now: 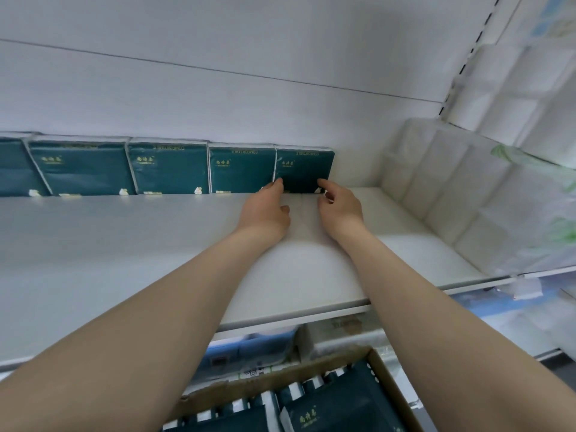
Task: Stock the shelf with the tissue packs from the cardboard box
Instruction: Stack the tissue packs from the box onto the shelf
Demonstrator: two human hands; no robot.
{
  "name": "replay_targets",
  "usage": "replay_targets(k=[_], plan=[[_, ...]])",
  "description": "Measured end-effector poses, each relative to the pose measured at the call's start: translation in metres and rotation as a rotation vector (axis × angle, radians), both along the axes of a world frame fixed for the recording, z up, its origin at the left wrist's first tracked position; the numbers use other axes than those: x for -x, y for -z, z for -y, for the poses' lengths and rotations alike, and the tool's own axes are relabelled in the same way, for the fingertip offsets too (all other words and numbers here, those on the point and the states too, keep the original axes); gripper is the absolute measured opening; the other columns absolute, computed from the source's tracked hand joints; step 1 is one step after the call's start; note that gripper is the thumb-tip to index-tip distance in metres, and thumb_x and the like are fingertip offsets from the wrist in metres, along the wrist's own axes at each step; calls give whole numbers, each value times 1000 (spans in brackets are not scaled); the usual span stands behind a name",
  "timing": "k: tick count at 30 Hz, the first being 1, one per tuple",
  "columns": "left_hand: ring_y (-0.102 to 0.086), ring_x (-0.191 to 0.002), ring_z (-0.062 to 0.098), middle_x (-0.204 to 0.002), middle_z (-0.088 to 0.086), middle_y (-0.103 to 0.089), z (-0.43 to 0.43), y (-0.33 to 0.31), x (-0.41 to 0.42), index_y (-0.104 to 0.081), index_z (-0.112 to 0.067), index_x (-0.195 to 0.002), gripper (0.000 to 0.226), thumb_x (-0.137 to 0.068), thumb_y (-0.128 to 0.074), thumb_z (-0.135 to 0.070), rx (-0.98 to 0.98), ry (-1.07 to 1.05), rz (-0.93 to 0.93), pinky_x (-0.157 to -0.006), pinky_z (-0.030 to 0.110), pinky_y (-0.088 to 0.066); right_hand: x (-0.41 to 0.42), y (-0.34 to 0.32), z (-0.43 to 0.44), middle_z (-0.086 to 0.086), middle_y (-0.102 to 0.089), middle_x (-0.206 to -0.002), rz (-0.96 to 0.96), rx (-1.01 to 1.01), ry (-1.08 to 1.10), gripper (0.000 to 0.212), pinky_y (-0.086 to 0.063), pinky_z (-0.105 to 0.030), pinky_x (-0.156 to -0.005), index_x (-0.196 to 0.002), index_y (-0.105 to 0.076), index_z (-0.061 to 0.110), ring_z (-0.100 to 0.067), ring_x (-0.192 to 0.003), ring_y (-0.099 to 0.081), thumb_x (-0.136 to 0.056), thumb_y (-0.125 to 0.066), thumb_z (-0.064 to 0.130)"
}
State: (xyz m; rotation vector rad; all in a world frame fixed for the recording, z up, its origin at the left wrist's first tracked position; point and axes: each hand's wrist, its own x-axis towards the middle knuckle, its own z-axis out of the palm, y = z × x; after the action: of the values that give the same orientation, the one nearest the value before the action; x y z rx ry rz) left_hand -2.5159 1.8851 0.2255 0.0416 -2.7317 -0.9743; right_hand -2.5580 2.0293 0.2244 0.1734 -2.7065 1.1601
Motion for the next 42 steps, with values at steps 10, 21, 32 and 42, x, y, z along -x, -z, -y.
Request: replay_targets(k=[10, 21, 32, 42], plan=[[-48, -131, 21, -149, 1, -44, 2, -15, -58, -37, -22, -148, 57, -95, -54, -13, -246, 95, -32, -109, 27, -36, -74, -23, -22, -1, -54, -142, -3, 153, -65, 44, -40, -27, -104, -143, -50, 23, -16, -131, -50, -101, -45, 9], [-62, -102, 7, -111, -9, -67, -18, -35, -175, -67, -23, -116, 31, -92, -58, -5, -361, 229, -223, -95, 20, -47, -206, -41, -47, 6, -63, -122, -60, 150, -102, 38, -43, -20, -96, -133, -58, 24, -8, -112, -58, -98, -54, 12], [-63, -90, 7, -99, -10, -68, -20, 19, -238, -70, -23, -108, 23, -88, -65, -13, -221, 281, 97, -90, 23, -49, -269, 11, -82, 1, -69, -112, 204, 141, -4, 29, -48, -27, -85, -120, -66, 23, -14, -98, -63, -94, -59, 11], [-59, -112, 22, -124, 5, -63, -22, 47, -236, -56, -14, -131, 46, -89, -66, -28, 94, 293, 457, -99, 36, -47, -260, 21, -92, -7, -63, -129, 485, -321, -33, 38, -43, -25, -79, -132, -58, 19, -20, -95, -58, -95, -58, 16]])
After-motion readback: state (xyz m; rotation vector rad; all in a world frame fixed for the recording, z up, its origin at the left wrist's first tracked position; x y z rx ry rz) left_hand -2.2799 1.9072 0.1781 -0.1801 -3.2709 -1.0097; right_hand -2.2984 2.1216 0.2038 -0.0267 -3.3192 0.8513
